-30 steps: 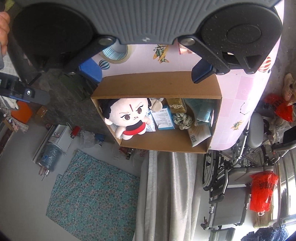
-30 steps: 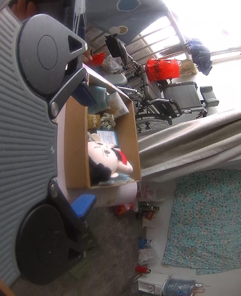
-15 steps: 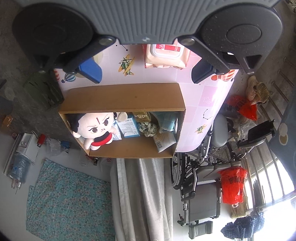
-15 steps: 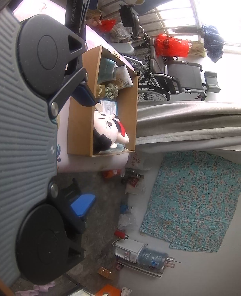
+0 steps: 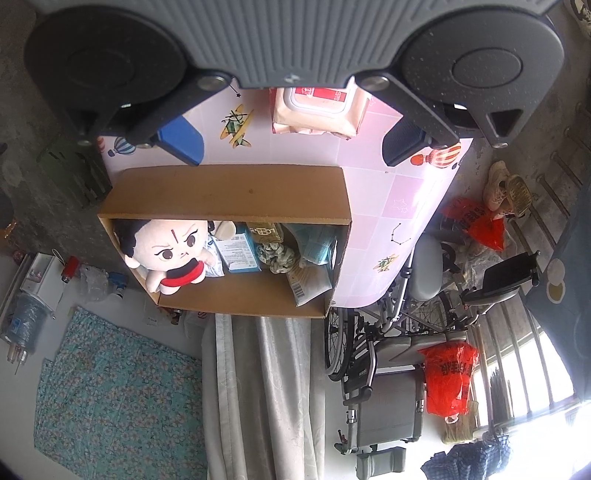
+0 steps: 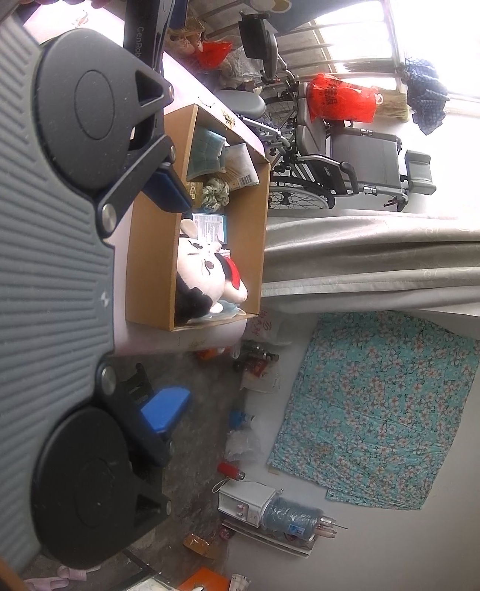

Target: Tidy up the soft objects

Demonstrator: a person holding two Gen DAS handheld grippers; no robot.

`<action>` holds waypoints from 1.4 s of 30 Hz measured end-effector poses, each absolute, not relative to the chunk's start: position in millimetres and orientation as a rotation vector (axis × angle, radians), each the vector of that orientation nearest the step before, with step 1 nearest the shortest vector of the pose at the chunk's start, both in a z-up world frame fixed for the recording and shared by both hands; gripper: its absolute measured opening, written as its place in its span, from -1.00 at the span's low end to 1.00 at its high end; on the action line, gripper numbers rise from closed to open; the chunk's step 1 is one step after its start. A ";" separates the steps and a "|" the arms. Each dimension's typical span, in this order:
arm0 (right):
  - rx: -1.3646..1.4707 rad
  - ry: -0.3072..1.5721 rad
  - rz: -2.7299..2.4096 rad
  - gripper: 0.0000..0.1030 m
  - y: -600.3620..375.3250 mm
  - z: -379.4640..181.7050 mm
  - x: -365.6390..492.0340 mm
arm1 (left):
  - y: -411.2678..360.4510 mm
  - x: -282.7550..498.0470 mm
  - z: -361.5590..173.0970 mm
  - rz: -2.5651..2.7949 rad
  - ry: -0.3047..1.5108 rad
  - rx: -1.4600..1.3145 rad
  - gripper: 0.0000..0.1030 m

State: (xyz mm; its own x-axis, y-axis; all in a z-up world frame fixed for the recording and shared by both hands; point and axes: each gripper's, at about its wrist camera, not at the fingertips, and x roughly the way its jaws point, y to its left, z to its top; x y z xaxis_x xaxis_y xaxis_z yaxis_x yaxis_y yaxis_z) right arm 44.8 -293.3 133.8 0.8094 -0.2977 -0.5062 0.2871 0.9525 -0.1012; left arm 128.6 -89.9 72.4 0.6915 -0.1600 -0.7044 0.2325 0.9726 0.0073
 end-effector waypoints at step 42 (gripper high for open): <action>0.496 0.866 -0.220 0.08 -466.8 -48.7 267.4 | -73.7 348.3 -9.0 -0.153 1.020 0.031 0.11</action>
State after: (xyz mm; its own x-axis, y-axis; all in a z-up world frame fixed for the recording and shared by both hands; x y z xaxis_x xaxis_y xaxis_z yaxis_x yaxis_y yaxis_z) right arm 267.4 -466.8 -48.7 0.6342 0.0134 -0.7731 0.3802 0.8652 0.3269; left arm 348.3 -73.7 -9.0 0.5133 -0.1123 -0.8508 0.1413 0.9889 -0.0453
